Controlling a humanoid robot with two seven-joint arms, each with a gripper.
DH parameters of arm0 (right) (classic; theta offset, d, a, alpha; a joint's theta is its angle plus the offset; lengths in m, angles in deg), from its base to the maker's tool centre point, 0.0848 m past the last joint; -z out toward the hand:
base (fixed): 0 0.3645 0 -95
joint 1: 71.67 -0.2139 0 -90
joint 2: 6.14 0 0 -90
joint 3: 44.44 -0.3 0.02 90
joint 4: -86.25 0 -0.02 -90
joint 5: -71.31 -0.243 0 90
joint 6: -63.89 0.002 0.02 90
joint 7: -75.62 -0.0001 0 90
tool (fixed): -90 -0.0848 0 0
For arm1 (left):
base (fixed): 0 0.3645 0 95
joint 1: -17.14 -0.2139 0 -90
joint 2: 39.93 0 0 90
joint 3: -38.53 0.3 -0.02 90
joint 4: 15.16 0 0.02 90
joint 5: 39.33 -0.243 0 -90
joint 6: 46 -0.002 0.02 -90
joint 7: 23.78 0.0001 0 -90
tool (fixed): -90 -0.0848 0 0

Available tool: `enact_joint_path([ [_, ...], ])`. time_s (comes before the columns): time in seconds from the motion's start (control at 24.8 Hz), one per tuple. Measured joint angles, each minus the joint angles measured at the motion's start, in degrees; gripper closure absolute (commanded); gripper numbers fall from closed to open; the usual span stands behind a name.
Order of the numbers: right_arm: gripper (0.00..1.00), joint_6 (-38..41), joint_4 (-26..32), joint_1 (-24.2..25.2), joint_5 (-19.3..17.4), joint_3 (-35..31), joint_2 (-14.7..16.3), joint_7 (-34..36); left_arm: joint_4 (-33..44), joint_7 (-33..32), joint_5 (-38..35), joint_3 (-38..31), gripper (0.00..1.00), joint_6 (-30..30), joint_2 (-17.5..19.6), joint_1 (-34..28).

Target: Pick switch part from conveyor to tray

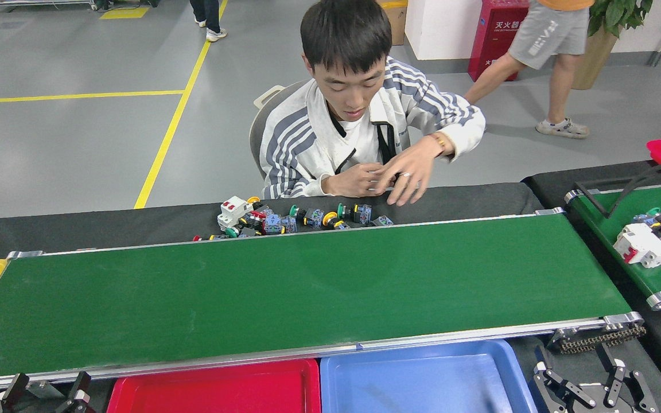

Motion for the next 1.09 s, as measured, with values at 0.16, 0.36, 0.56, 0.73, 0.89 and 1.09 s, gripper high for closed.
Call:
enact_joint_path([
  [0.16,0.01,-0.3,0.0,-0.2,0.0,0.0,0.0,-0.2,0.0,0.0,0.0,0.0,0.00,0.0,0.2,0.0],
  [0.36,0.01,-0.4,0.0,-0.6,0.0,0.0,0.0,-1.8,-0.1,0.0,0.0,-0.4,0.00,0.0,0.2,0.0],
  [0.56,0.01,-0.4,-0.3,-1.4,0.0,0.0,0.0,-2.3,-0.1,0.0,0.0,-0.5,0.00,0.0,0.2,0.0],
  [0.73,0.01,-0.5,-2.3,-3.6,0.0,0.0,0.0,-4.2,-0.1,0.0,0.0,-0.5,0.00,0.0,0.2,0.0],
  [0.89,0.01,-0.7,-4.8,-7.3,-0.1,0.0,0.0,-6.3,-0.1,0.0,0.0,-0.5,0.00,0.0,0.2,0.0],
  [1.09,0.01,-2.6,-10.8,-13.7,0.0,0.0,0.2,-8.1,0.0,0.0,0.0,-0.4,0.00,0.0,0.2,0.0],
])
